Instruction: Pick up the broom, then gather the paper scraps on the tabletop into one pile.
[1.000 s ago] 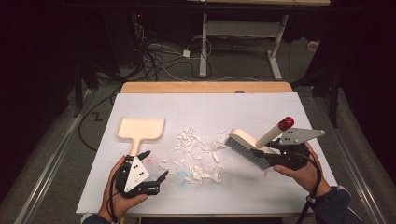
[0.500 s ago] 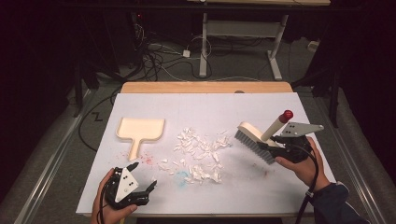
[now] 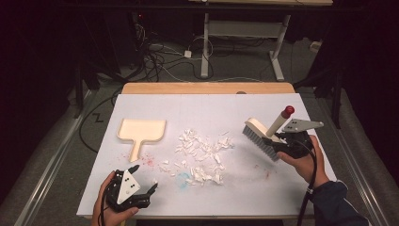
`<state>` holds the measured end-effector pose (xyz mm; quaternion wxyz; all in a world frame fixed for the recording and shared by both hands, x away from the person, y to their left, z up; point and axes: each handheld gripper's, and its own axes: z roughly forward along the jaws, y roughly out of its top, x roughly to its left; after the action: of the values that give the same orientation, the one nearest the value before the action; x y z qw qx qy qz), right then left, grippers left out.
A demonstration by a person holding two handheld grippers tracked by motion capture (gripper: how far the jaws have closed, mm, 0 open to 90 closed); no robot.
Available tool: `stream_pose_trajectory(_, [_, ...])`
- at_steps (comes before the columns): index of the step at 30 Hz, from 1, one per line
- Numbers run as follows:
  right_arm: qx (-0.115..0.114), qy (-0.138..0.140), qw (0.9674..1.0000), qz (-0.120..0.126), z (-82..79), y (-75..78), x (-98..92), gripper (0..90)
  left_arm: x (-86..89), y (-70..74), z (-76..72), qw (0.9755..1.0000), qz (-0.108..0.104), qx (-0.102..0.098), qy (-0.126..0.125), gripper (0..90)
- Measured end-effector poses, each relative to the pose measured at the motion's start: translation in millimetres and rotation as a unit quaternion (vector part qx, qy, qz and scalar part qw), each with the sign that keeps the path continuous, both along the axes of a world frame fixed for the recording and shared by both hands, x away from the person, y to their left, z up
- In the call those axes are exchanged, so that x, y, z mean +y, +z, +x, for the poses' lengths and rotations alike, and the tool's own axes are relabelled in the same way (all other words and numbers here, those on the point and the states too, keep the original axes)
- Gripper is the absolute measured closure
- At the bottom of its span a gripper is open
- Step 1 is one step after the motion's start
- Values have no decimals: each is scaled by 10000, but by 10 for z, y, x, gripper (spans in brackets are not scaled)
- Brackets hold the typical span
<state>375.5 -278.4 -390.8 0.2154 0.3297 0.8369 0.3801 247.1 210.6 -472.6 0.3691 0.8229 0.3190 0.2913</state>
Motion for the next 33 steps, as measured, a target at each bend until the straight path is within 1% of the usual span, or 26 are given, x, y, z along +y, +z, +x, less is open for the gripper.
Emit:
stream_pose_trajectory(5, [10, -102, 9999, -49, 66, -35, 7, 682, -7, -4, -7, 10000, 63, -7, -49, 164])
stream_pose_trajectory(7, [-4, -204, 9997, -161, 126, -59, 21, 682, -1, -4, -6, 10000, 48, -1, -51, 164])
stream_pose_trajectory(9, [3, -232, 9996, -177, 142, -66, 24, 682, 4, -4, -4, 10000, 26, -9, -50, 164])
stream_pose_trajectory(10, [7, -279, 9994, -227, 169, -75, 32, 683, 7, -5, -2, 10000, 35, -7, -52, 164])
stream_pose_trajectory(11, [-16, -404, 9985, -369, 217, -85, 65, 682, 8, -10, 3, 10000, 51, 9, -55, 164])
stream_pose_trajectory(12, [-16, -404, 9985, -369, 217, -85, 65, 682, 8, -12, 6, 10000, 43, 20, -57, 164])
stream_pose_trajectory(13, [-44, -437, 9981, -437, 234, -84, 80, 682, 7, -13, 12, 10000, 29, 32, -63, 164])
stream_pose_trajectory(15, [-57, -573, 9969, -544, 284, -93, 148, 683, 2, -9, 15, 10000, 50, 24, -82, 164])
stream_pose_trajectory(16, [-32, -610, 9965, -567, 309, -103, 190, 683, 0, -9, 15, 9999, 66, 24, -98, 164])
stream_pose_trajectory(17, [-36, -633, 9957, -672, 368, -140, 291, 683, -2, -14, 13, 9999, 62, 33, -110, 164])
stream_pose_trajectory(20, [-61, -710, 9931, -932, 453, -220, 455, 683, 10, -20, 13, 9999, 55, 64, -89, 164])
stream_pose_trajectory(21, [-61, -710, 9931, -932, 453, -220, 455, 683, 14, -20, 13, 9999, 50, 57, -81, 164])
stream_pose_trajectory(22, [-67, -738, 9929, -932, 504, -256, 571, 683, 15, -19, 12, 10000, 39, 55, -71, 164])
stream_pose_trajectory(23, [-67, -738, 9929, -932, 504, -256, 571, 683, 16, -18, 13, 10000, 32, 50, -65, 164])
stream_pose_trajectory(24, [-101, -743, 9915, -1063, 520, -274, 695, 683, 13, -19, 18, 10000, 15, 41, -65, 164])
stream_pose_trajectory(25, [-101, -743, 9915, -1063, 520, -274, 695, 683, 10, -20, 23, 10000, 1, 44, -57, 164])
stream_pose_trajectory(26, [-112, -671, 9910, -1156, 521, -291, 823, 683, 7, -16, 31, 10000, -10, 45, -65, 164])
stream_pose_trajectory(27, [-112, -671, 9910, -1156, 521, -291, 823, 683, 5, -11, 35, 10000, 2, 29, -83, 164])
stream_pose_trajectory(28, [-138, -634, 9907, -1192, 518, -298, 887, 683, -2, -8, 35, 9999, -12, 14, -100, 164])
stream_pose_trajectory(29, [-132, -507, 9918, -1163, 510, -313, 1003, 683, -5, -3, 31, 9999, 2, 9, -140, 164])
stream_pose_trajectory(30, [-141, -465, 9919, -1173, 505, -324, 1051, 682, -5, -3, 31, 9999, 2, 9, -140, 164])
stream_pose_trajectory(31, [-141, -465, 9919, -1173, 505, -324, 1051, 682, -4, -2, 26, 9999, 25, 14, -152, 164])
stream_pose_trajectory(32, [-133, -306, 9923, -1195, 457, -354, 1190, 682, -2, -3, 21, 9999, -2, 21, -155, 164])
stream_pose_trajectory(33, [-133, -306, 9923, -1195, 457, -354, 1190, 682, 1, -3, 20, 9999, -15, 18, -151, 164])
